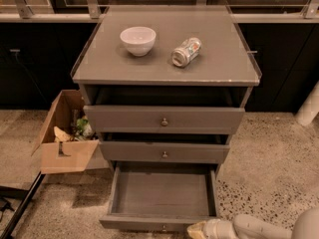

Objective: Close bottom drawer

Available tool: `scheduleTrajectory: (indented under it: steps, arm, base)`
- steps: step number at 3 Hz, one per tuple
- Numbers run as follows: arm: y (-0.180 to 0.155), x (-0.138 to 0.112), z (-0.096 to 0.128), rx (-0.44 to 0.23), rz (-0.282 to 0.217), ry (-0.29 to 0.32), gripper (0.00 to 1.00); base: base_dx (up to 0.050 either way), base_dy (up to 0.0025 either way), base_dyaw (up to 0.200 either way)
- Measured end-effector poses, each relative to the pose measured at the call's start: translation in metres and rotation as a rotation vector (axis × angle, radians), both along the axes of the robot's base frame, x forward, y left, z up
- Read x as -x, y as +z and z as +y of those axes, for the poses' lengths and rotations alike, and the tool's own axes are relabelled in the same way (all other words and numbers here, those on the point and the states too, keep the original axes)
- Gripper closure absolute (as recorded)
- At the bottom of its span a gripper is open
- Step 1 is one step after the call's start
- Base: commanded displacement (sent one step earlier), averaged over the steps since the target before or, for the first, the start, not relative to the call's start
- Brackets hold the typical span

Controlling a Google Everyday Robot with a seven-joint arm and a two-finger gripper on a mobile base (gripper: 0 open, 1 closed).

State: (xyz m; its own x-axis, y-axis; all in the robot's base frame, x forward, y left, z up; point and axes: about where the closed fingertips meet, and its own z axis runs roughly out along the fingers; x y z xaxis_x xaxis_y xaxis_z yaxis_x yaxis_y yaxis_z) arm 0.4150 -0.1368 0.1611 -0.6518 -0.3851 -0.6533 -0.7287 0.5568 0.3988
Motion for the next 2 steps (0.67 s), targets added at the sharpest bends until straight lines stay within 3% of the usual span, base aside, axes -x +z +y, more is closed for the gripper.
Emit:
scheduleTrajectory:
  steps: [2]
  arm:
    - [0.004, -0.071, 0.004, 0.070, -0.040, 0.011, 1.00]
  base:
    - [0.000, 0.00000, 0.000]
